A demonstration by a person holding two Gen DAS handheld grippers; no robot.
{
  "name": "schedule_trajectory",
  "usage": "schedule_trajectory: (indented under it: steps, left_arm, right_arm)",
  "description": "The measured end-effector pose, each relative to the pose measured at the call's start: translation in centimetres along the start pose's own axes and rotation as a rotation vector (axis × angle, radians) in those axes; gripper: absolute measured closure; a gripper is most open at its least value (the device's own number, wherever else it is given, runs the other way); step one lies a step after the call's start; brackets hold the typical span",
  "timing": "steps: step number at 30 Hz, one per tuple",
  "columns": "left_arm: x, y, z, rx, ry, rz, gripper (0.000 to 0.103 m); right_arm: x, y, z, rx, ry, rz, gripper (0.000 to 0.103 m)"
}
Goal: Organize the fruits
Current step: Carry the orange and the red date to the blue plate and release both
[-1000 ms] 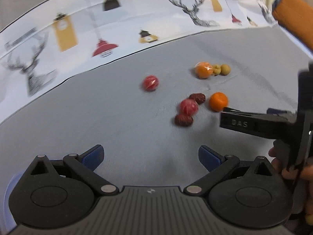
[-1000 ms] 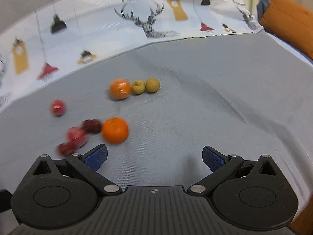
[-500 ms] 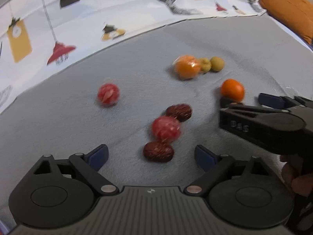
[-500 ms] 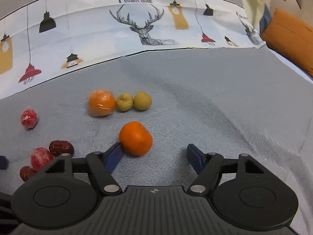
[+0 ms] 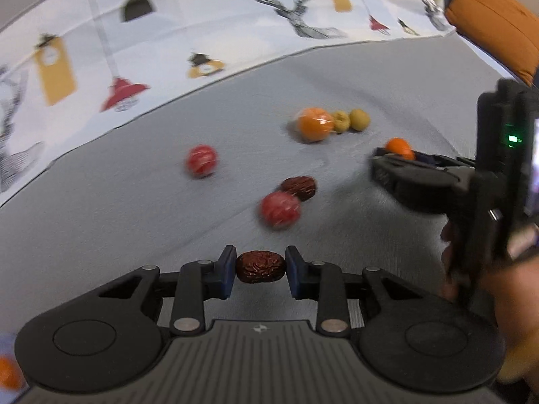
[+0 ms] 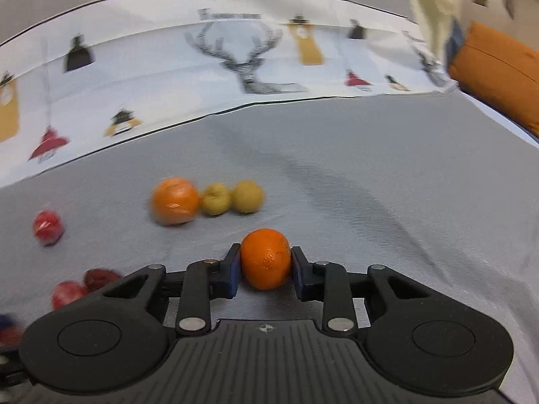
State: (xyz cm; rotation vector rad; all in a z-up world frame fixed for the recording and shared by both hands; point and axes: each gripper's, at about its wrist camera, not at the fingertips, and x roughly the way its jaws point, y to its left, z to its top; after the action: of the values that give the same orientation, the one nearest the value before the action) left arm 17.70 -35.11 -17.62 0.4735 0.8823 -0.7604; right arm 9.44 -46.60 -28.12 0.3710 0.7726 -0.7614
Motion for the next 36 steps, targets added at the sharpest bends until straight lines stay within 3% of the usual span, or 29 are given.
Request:
schedule_trajectory:
  steps: [6,11,19,22,24,26,29,36]
  left_arm:
    - [-8.0,1.9,-2.9,-0.028,0.011,0.093,0.068]
    - [-16.1,3.7,-6.3,-0.06,-0.022,0.13,0.068]
    - [-26.4,7.3,-12.5,-0.183,-0.079,0.153,0.068]
    - [-29.0,7.6,-15.0,-0.209,-0.104,0.16,0.068]
    - [-30.6,8.0,-16.8,-0.244,-0.117,0.152,0.068]
    - [-32.1,8.3,-18.5,-0.272,-0.116,0.142,0.068]
    - [-33.8,8.6,-20.6,-0.282,-0.127,0.146,0.068]
    - [-37.1,9.4,-23.8,-0.342,-0.181,0.168,0.068]
  right_arm:
    - [-1.6,-1.8,-0.3,0.041,0.0,-0.086,0.072]
    - [-9.4,-2.2,0.2,0.052,-0.101,-0.061,0.072]
    - [-25.6,-0.5,-3.7,-0.018,-0.087,0.208,0.072]
    - [-31.4,0.6,-5.4,-0.039,-0.02,0.374,0.072]
    - [-34.3,1.4,-6.6,-0.059,0.016,0.44,0.072]
    - [-36.9,2.3,-7.6,-0.09,0.016,0.472,0.072]
    - [-40.0,3.5,-8.2,-0.142,-0.073,0.473,0.072]
    - [-43.1,4.7,-8.3,-0.203,-0.131,0.499,0.072]
